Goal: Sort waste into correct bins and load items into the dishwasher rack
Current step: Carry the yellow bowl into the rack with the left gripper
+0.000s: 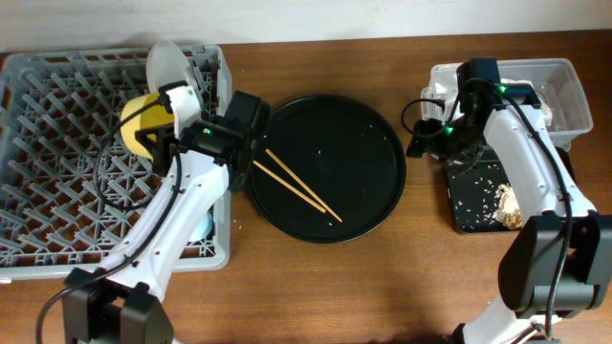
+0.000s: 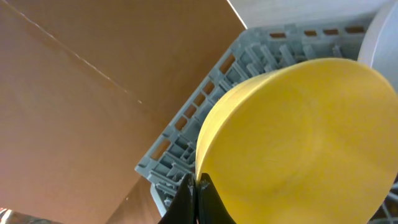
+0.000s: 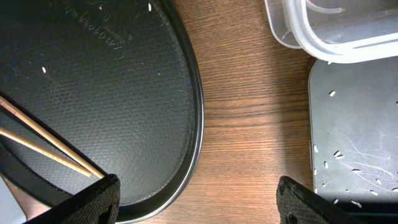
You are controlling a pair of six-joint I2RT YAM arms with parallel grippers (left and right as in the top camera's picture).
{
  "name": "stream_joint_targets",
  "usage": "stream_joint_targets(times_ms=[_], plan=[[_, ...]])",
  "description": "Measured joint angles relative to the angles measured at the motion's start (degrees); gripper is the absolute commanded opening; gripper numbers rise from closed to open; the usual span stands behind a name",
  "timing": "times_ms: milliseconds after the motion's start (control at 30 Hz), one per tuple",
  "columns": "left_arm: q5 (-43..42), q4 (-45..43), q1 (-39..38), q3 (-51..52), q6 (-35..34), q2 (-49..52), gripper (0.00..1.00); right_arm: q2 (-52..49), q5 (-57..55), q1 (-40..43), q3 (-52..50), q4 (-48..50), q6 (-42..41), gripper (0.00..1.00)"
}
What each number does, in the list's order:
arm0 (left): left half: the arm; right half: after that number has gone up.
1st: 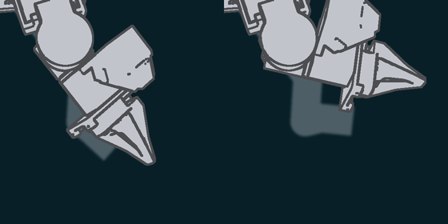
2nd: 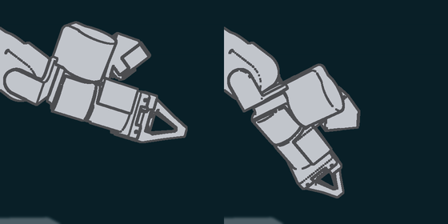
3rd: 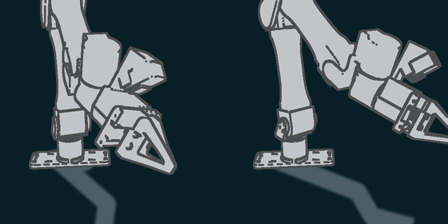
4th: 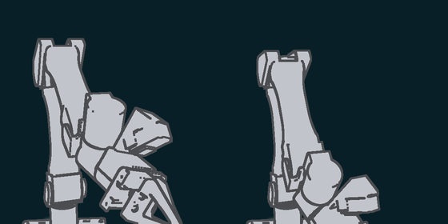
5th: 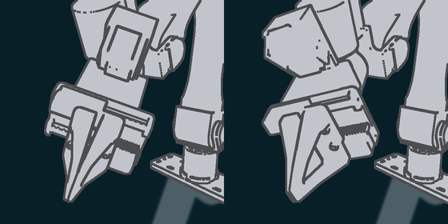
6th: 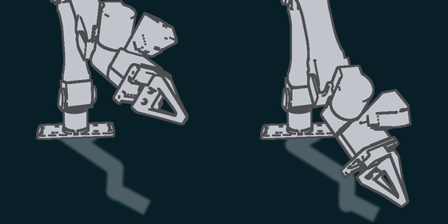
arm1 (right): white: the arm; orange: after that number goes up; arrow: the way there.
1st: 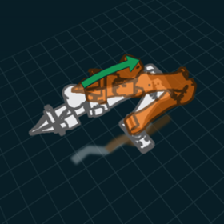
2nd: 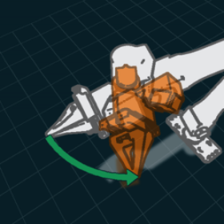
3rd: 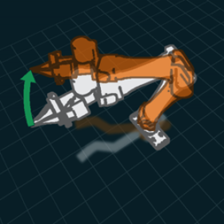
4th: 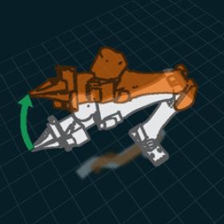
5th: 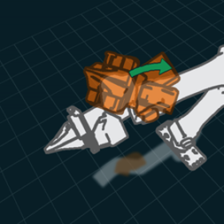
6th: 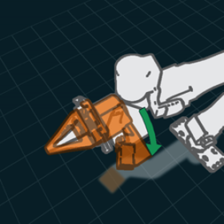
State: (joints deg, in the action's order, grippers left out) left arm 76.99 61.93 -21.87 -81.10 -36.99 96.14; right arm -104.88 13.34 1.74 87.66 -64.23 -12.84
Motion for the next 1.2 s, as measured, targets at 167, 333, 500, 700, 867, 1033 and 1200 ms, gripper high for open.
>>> stream_joint_targets(times_ms=[167, 333, 500, 700, 867, 1033, 1200], plan=[[0.0, -4.5, 1.9, 4.5, -0.2, 0.0, 0.01, 0.0, 0.0, 0.0, 0.0, 0.0, 0.0, 0.83], [0.0, -11.1, 4.7, 8.7, -0.2, 0.0, 0.01, 0.0, -0.4, 0.0, 0.0, 0.0, 0.0, 0.85], [0.2, -16.0, 5.9, 10.3, 1.1, 0.6, 0.01, 0.0, -1.1, 0.0, 0.0, 0.0, 0.0, 0.85], [3.6, -17.9, 6.1, 10.4, 4.6, 7.1, 0.01, 0.0, -2.1, 0.0, 0.0, 0.0, 0.0, 0.86], [6.6, -17.9, 6.2, 10.4, 4.9, 8.6, 0.01, 0.0, -2.4, 0.0, 0.0, 0.0, 0.0, 0.86], [7.7, -18.3, 6.1, 10.5, 5.1, 8.6, 0.01, 0.0, -2.8, 0.0, 0.0, 0.0, 0.0, 0.86], [5.7, -18.2, 6.1, 10.5, 5.1, 8.6, 0.01, 0.0, -2.8, 0.0, 0.0, 0.0, 0.1, 0.86]])
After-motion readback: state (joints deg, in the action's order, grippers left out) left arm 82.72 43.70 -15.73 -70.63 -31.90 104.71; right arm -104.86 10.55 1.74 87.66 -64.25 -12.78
